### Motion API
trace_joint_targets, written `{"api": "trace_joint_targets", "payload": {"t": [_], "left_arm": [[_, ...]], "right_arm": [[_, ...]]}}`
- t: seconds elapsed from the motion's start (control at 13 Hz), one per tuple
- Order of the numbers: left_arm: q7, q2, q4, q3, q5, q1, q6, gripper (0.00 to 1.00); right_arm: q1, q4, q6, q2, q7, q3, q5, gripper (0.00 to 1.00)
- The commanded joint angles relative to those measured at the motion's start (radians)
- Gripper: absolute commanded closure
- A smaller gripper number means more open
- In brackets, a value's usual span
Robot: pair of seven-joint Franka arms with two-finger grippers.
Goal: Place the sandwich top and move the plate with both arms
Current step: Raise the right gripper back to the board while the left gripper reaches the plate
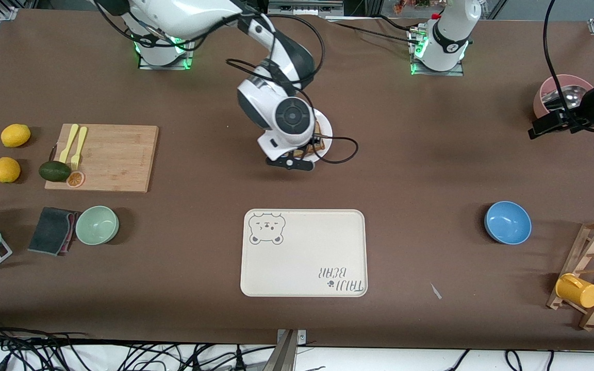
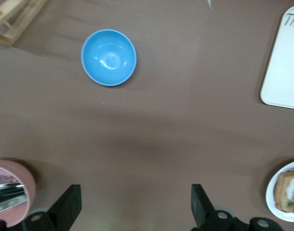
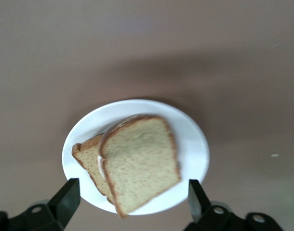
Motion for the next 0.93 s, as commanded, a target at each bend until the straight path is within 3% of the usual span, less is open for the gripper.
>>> {"api": "trace_joint_targets", "payload": {"t": [0.0, 0.23, 0.39, 0.54, 0.69, 0.85], "left_arm": [[0.007, 0.0, -0.06, -0.004, -0.166, 0.075, 0.065, 0.0], [0.014, -0.007, -0.195, -0.008, -0.252, 0.077, 0.158, 0.0], [0.014, -0.009, -0.277, -0.012, -0.294, 0.06, 0.23, 0.0], [0.052, -0.007, -0.387, -0.014, -0.424, 0.049, 0.327, 0.0], [0.156, -0.013, -0.507, -0.029, -0.526, 0.032, 0.442, 0.0], [0.216, -0.012, -0.576, -0.056, -0.567, 0.031, 0.474, 0.0]], "right_arm": [[-0.118, -0.026, -0.061, -0.123, -0.043, 0.004, 0.02, 0.0], [-0.227, -0.034, -0.115, -0.207, -0.168, -0.07, 0.02, 0.0], [-0.231, -0.055, -0.136, -0.266, -0.307, -0.17, 0.021, 0.0], [-0.231, -0.151, -0.132, -0.35, -0.491, -0.257, 0.02, 0.0], [-0.231, -0.205, -0.133, -0.407, -0.576, -0.327, 0.009, 0.0], [-0.231, -0.216, -0.136, -0.438, -0.65, -0.373, -0.002, 0.0]]}}
